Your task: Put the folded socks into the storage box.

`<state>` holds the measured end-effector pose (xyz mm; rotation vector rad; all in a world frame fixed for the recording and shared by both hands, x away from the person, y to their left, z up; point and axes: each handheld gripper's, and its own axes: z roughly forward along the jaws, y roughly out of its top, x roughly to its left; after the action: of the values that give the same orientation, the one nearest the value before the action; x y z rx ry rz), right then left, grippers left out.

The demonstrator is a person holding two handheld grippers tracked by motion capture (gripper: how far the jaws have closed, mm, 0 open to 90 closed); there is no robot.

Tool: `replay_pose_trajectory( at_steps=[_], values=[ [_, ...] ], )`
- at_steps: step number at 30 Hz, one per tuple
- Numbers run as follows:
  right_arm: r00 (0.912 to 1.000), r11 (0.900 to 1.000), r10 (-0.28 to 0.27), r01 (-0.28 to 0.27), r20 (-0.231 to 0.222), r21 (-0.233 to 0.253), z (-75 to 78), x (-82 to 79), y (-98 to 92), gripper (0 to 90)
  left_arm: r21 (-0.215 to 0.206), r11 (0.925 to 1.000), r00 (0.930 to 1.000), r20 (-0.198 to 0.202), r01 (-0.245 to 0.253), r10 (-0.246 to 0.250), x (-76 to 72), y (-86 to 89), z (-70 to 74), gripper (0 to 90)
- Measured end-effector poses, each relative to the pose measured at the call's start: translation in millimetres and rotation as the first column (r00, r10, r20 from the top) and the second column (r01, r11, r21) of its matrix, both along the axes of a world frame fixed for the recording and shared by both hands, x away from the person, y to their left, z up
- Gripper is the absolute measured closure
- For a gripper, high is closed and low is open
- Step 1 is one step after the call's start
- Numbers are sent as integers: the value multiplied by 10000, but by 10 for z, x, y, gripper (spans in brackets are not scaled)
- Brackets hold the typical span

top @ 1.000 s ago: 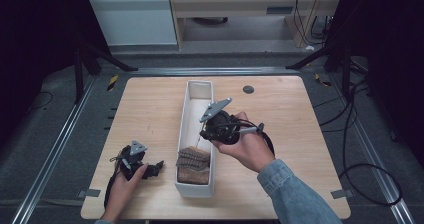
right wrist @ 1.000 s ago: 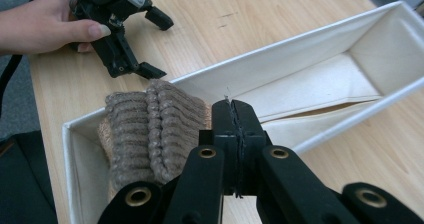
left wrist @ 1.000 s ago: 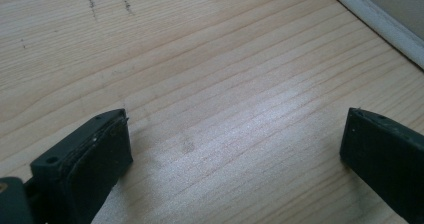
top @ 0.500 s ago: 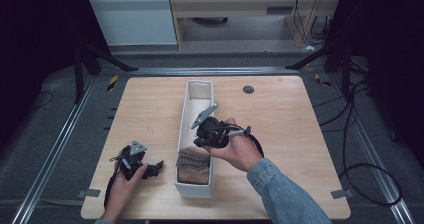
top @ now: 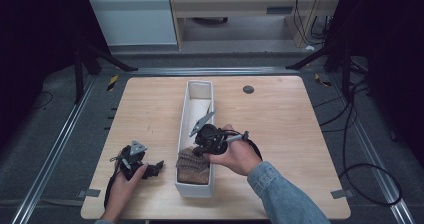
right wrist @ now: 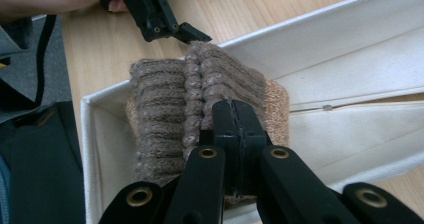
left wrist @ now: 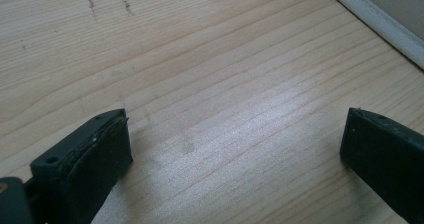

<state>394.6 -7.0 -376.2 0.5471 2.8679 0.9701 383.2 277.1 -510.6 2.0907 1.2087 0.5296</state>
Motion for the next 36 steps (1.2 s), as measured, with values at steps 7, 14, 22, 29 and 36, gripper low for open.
replay_pose_trajectory(
  at_steps=[7, 14, 22, 29, 36],
  values=[
    [9997, 9998, 159, -161, -196, -97, -34, -50, 12, 900, 1, 10000, 10000, 2, 3, -3, 0, 0, 0, 0],
    [9988, 9990, 359, -367, -338, -235, -76, -96, 13, 900, -17, 10000, 10000, 16, 5, -5, 2, 0, -1, 0],
    [9975, 9978, 545, -562, -451, -358, -141, -148, 11, 900, -17, 10000, 10000, 19, 7, -7, 2, 0, -2, 0],
    [9971, 9967, 665, -682, -378, -447, -162, -206, 19, 900, -1, 10000, 10000, 4, 7, -7, 2, 0, 0, 0],
    [9962, 9953, 795, -813, -352, -518, -148, -250, 10, 900, -1, 10000, 10000, 5, 5, -5, 2, 0, 0, 0]
  ],
)
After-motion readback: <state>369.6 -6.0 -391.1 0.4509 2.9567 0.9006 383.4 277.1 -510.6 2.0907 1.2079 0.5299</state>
